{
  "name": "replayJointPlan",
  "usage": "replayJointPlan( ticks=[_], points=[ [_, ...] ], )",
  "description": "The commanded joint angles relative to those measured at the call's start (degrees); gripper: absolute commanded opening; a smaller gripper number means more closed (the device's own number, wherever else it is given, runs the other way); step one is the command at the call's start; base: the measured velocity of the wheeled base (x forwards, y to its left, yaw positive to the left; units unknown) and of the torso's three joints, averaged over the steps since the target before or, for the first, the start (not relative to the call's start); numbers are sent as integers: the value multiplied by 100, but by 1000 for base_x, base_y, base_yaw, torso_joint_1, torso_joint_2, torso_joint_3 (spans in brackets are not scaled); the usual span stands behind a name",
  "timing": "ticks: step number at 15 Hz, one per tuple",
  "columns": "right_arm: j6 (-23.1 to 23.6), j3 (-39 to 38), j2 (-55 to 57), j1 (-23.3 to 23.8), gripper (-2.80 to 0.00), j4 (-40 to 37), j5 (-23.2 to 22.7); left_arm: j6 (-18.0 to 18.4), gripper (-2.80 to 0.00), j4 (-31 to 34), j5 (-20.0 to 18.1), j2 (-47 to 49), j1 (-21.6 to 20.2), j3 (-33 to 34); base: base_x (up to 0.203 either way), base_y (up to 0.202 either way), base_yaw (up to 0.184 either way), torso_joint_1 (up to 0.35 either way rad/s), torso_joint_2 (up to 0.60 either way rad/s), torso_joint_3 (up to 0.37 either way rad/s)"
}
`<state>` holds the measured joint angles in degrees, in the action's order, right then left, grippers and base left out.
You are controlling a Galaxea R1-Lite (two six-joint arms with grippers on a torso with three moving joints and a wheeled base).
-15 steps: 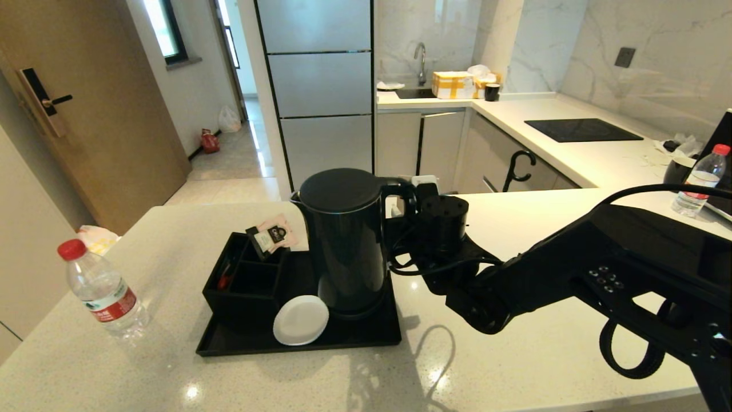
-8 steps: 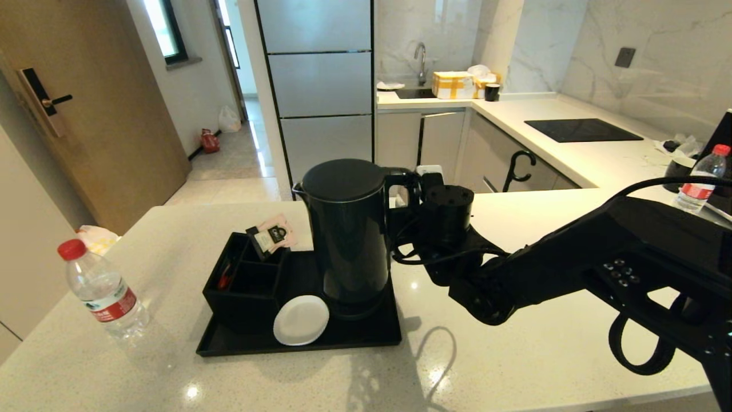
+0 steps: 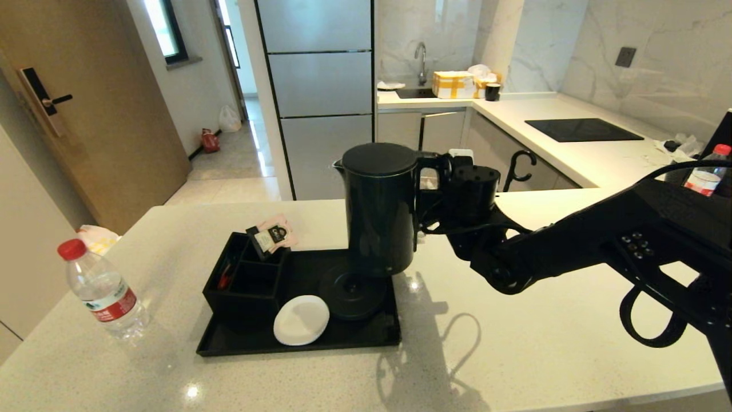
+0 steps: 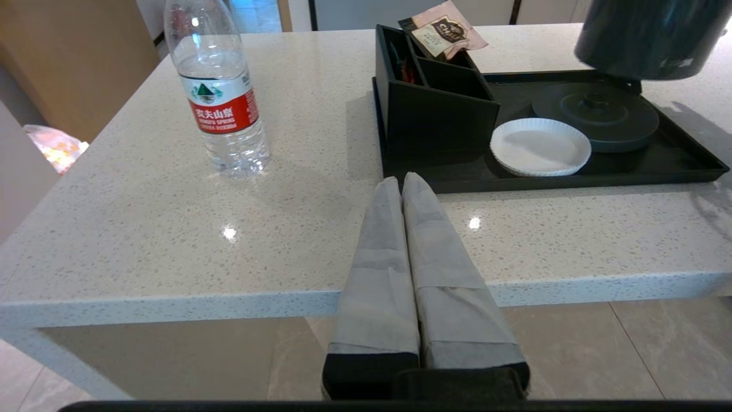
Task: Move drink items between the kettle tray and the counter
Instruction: Place it on the right
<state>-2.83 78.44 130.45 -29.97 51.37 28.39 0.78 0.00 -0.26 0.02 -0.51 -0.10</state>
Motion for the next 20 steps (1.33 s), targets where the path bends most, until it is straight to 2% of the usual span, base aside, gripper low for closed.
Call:
replayJointPlan(
  ticks=[1,4,5,8,9,20],
  points=[
    [2,5,-29,88,-280,31,17,1,-280,0,-1,-11,-2,1,0,0,0,0,0,0],
    [-4,-3,-35,95,-280,35,19,1,-280,0,-1,-7,-2,1,0,0,0,0,0,0],
    [-29,-145,-144,225,-280,51,23,1,-280,0,-1,-2,-2,1,0,0,0,0,0,0],
    [-183,-1313,-561,661,-280,278,31,1,-280,0,-1,-11,-2,1,0,0,0,0,0,0],
    [-234,-1445,-652,772,-280,390,43,1,-280,0,-1,-11,-2,1,0,0,0,0,0,0],
    [-103,-1587,-555,1444,-280,539,3,1,-280,0,-1,-11,-2,1,0,0,0,0,0,0]
  ],
)
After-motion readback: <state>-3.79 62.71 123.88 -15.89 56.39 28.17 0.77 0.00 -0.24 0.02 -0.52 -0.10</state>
